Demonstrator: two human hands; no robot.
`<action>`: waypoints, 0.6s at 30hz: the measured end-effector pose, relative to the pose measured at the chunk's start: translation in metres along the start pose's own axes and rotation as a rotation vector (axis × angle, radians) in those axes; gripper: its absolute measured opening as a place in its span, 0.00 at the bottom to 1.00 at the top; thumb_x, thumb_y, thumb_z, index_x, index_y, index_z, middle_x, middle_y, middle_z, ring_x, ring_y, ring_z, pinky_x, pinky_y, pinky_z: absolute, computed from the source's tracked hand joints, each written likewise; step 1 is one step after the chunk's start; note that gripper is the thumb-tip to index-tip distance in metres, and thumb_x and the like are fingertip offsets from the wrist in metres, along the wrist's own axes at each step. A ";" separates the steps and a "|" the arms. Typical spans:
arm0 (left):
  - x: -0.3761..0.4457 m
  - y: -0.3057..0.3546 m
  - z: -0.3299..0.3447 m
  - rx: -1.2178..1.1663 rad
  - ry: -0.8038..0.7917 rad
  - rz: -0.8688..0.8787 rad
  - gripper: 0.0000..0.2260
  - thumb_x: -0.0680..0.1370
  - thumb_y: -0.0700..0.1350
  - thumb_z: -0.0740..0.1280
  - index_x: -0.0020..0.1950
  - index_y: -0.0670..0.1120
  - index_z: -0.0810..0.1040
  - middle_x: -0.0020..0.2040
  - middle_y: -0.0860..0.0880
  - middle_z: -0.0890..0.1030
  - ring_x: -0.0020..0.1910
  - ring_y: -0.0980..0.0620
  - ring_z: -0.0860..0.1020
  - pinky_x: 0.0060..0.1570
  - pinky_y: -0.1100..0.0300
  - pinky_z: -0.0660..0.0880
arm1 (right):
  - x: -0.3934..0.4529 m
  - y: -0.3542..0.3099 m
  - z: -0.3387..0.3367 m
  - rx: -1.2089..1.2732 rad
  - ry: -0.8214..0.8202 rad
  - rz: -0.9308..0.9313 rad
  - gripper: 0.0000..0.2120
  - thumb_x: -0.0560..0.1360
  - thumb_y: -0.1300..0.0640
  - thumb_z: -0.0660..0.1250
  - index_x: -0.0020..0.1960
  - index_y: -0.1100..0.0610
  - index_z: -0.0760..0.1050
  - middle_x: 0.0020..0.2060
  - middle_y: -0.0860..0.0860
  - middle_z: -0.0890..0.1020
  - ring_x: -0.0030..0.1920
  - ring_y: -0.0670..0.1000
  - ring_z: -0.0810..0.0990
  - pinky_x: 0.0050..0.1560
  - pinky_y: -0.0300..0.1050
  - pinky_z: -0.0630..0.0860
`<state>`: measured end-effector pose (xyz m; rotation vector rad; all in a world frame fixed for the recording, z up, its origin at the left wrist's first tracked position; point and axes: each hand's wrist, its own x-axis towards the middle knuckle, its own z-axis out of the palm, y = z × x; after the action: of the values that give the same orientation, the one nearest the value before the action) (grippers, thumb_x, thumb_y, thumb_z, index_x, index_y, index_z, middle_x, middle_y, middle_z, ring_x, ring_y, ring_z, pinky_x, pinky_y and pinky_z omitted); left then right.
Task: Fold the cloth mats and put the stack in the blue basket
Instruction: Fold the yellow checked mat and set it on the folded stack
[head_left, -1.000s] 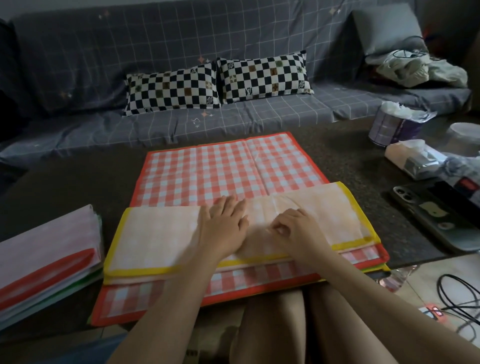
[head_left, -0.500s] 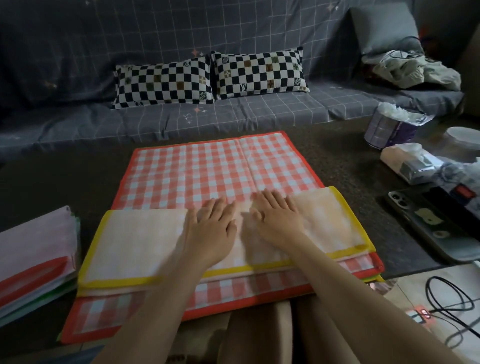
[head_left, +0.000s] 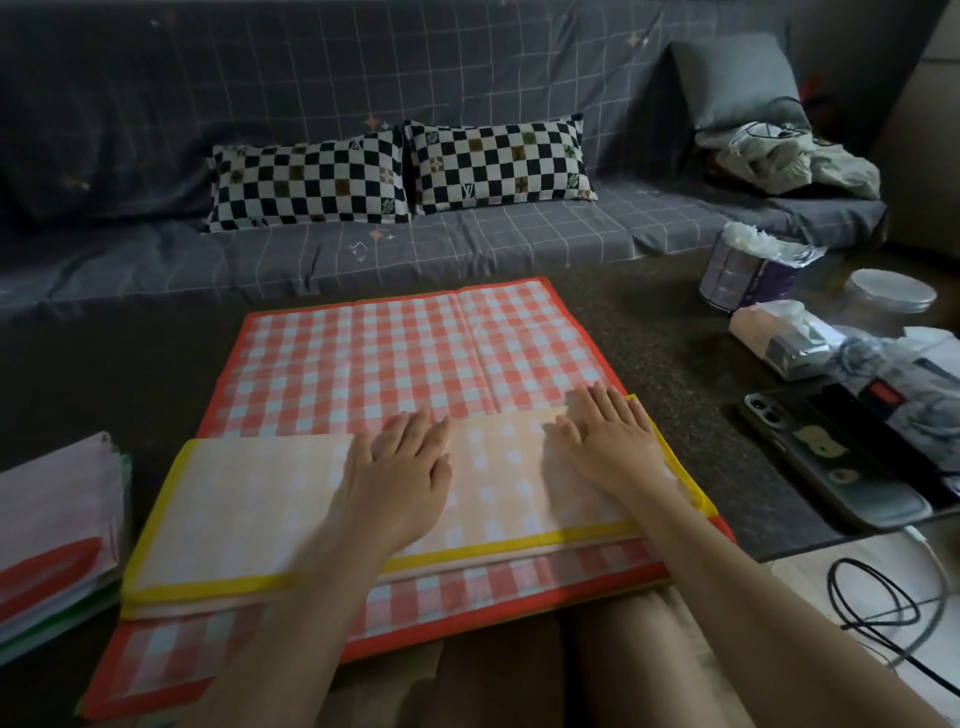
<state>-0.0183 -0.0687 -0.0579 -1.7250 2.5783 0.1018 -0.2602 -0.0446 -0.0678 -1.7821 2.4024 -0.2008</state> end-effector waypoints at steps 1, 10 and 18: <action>0.000 0.000 0.000 -0.004 -0.001 -0.002 0.24 0.82 0.55 0.39 0.77 0.57 0.38 0.78 0.54 0.39 0.77 0.52 0.39 0.74 0.43 0.41 | -0.001 -0.002 -0.002 0.001 -0.005 0.008 0.31 0.79 0.39 0.40 0.77 0.52 0.43 0.77 0.51 0.45 0.76 0.50 0.41 0.75 0.48 0.37; -0.002 0.001 0.001 -0.015 0.029 -0.016 0.23 0.83 0.53 0.42 0.78 0.55 0.44 0.79 0.55 0.43 0.77 0.53 0.41 0.74 0.43 0.42 | -0.019 -0.076 -0.013 0.190 0.049 -0.224 0.25 0.82 0.51 0.46 0.77 0.55 0.46 0.77 0.53 0.49 0.77 0.51 0.45 0.75 0.45 0.42; -0.003 -0.013 0.004 -0.015 0.061 0.015 0.24 0.82 0.55 0.41 0.78 0.53 0.46 0.79 0.53 0.48 0.77 0.53 0.44 0.75 0.47 0.42 | -0.023 -0.096 0.017 0.055 -0.003 -0.384 0.24 0.82 0.48 0.42 0.77 0.52 0.48 0.77 0.48 0.50 0.76 0.46 0.45 0.73 0.41 0.40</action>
<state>-0.0055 -0.0709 -0.0617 -1.7407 2.6402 0.0702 -0.1601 -0.0504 -0.0652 -2.1975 2.0069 -0.3008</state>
